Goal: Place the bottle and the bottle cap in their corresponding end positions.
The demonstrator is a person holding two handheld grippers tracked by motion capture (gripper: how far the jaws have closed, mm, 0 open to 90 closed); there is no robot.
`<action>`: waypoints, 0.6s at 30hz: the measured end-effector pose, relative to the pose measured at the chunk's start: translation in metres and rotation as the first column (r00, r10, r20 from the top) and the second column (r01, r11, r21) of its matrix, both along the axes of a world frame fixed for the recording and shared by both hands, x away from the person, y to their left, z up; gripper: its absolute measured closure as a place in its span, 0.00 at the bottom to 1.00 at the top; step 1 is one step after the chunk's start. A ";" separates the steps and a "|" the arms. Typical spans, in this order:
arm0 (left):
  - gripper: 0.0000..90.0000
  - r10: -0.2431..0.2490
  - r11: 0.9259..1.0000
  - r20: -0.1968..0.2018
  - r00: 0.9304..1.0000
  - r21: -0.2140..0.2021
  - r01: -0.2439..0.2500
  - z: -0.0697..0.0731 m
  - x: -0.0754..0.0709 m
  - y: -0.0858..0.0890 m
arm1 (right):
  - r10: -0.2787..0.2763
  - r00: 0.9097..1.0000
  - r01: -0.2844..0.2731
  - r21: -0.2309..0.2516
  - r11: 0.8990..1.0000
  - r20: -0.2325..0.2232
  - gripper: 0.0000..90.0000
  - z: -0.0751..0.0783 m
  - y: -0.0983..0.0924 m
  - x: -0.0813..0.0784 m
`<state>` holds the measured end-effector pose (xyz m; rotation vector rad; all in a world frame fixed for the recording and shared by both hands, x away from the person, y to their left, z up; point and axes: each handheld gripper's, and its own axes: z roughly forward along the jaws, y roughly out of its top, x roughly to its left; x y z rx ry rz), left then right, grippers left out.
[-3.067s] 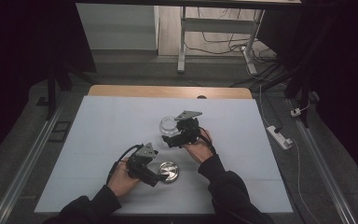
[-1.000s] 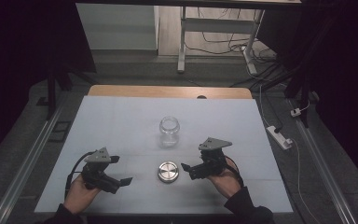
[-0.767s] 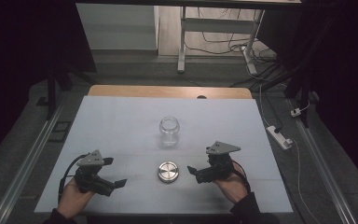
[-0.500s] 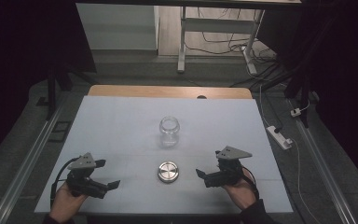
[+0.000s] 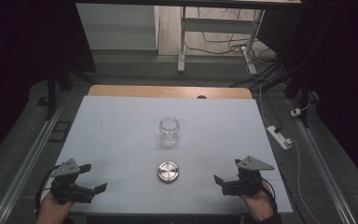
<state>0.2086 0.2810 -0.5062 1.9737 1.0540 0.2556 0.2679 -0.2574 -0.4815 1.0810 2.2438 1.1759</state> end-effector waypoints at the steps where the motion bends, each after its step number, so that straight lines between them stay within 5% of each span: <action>1: 0.00 0.006 1.000 -0.002 1.000 -0.001 -0.006 -0.001 -0.001 0.002 | -0.011 1.000 0.011 -0.001 1.000 -0.001 0.00 0.000 -0.004 -0.001; 11: 0.00 0.065 0.998 -0.035 0.997 0.003 -0.065 -0.012 -0.015 0.018 | -0.090 0.995 0.090 -0.009 0.996 -0.029 0.00 -0.007 -0.031 -0.016; 18: 0.00 0.110 0.993 -0.054 0.992 0.046 -0.108 -0.019 -0.023 0.027 | -0.106 0.992 0.105 -0.025 0.994 -0.071 0.00 -0.013 -0.038 -0.023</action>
